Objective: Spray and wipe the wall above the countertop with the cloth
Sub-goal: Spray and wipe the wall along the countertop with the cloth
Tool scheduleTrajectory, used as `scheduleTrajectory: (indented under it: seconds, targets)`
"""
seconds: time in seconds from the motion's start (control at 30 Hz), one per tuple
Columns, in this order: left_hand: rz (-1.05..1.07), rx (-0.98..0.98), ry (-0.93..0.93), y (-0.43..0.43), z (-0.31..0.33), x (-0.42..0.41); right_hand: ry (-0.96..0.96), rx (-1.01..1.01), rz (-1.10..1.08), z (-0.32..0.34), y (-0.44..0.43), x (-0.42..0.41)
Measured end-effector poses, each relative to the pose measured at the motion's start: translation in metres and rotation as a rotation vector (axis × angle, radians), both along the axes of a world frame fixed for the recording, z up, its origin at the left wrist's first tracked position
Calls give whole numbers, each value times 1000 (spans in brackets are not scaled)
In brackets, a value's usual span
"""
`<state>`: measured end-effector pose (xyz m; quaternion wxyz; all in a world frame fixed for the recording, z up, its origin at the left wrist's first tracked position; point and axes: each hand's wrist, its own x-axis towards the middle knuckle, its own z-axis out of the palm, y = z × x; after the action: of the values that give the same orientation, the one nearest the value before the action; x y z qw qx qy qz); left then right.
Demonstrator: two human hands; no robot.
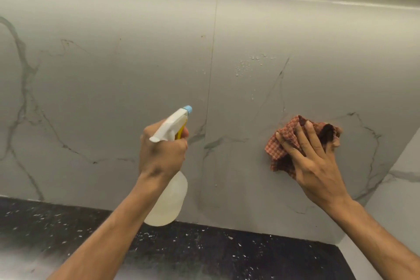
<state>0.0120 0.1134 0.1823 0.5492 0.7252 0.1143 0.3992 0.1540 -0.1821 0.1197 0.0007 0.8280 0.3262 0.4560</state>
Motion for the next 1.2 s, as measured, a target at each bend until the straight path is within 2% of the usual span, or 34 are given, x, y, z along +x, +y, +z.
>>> scheduleTrajectory:
  seconds: [0.27,0.43,0.67,0.77,0.83,1.0,1.1,1.2]
  targets:
    - [-109,3,123,-14,-41,0,36,-27,-31,3,-4,4]
    - [-299,18,216,-23,-60,2,15,-40,-65,4,-3,0]
    - [-260,57,268,-16,-91,0,-39,337,-77,67,22,14]
    - [-149,0,260,-7,-102,-2,-45,419,-102,92,43,20]
    - [-108,-28,246,1,-106,-5,-80,440,-104,106,55,22]
    - [-223,-109,191,22,-100,-13,-189,446,-110,146,93,25]
    - [-202,-178,138,32,-93,-11,-312,461,-143,171,135,28]
    - [-162,-202,96,43,-87,-6,-439,332,-20,151,174,34]
